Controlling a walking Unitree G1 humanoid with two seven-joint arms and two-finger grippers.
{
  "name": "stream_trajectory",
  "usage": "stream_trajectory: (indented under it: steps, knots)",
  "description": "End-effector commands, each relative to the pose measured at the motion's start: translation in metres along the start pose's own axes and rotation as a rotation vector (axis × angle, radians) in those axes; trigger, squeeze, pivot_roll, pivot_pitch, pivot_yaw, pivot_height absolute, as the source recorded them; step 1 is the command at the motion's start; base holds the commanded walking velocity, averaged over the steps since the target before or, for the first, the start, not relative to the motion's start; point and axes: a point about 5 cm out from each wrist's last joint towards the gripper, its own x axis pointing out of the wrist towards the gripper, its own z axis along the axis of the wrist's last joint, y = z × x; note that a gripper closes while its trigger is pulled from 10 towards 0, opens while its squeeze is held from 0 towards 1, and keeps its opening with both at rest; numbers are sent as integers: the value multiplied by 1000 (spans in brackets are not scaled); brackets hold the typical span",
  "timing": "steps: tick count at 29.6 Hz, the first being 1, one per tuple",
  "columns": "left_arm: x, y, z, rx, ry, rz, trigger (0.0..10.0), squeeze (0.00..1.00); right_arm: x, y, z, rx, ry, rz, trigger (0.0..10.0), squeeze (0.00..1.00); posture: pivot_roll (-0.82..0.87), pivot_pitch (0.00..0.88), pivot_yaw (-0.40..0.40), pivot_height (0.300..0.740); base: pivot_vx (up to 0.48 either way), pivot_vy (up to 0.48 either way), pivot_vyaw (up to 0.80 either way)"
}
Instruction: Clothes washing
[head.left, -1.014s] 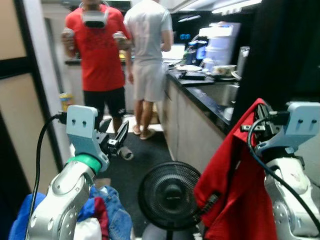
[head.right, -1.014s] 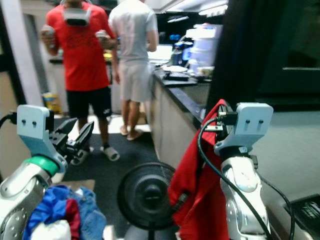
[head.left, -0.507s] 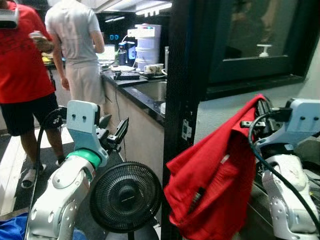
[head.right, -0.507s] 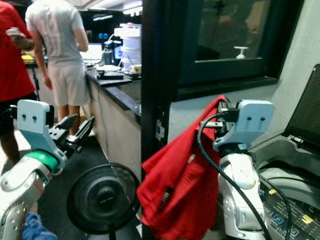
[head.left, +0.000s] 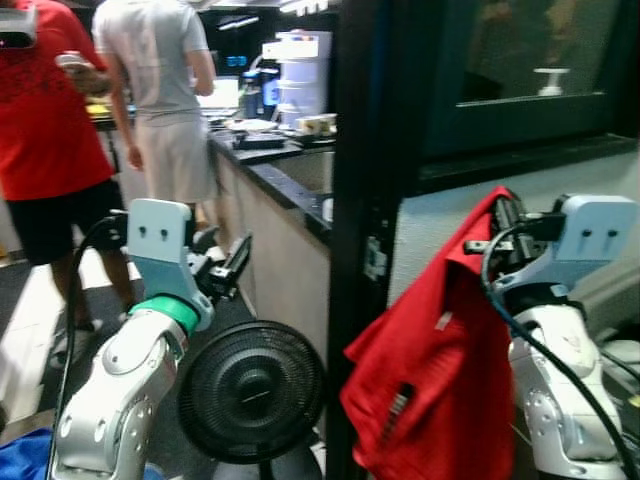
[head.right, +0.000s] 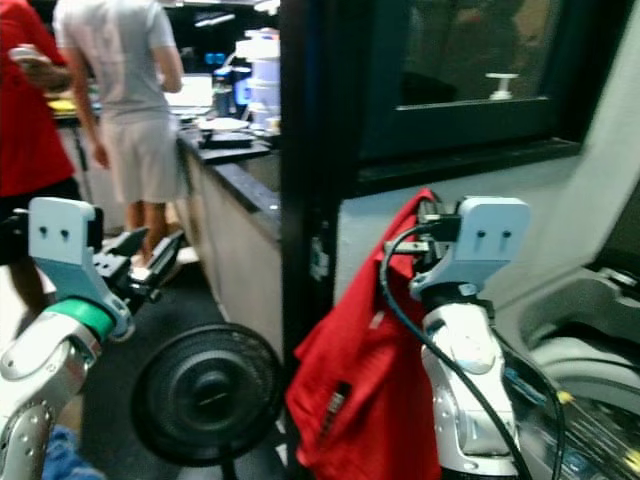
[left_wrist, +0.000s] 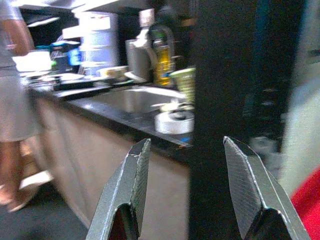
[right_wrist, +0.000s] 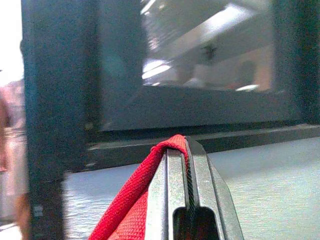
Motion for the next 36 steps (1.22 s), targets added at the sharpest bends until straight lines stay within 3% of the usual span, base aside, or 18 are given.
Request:
stream_trajectory:
  steps: [1, 9, 36]
  knots:
    - [-1, 2, 0, -6, -1, 2, 10000, 0, 1, 0, 7, 1, -38, -1, 10000, 0, 69, 36, 69, 740, 0, 0, 0]
    - [0, -1, -1, -12, -2, -4, 10000, 0, 1, 1, 6, -19, -42, 5, 10000, 0, 70, 30, 70, 740, 0, 0, 0]
    - [0, -1, -4, -12, 7, -10, 10000, 0, 2, 3, 7, 5, -48, 9, 10000, 0, 68, 32, 74, 740, 0, 0, -800]
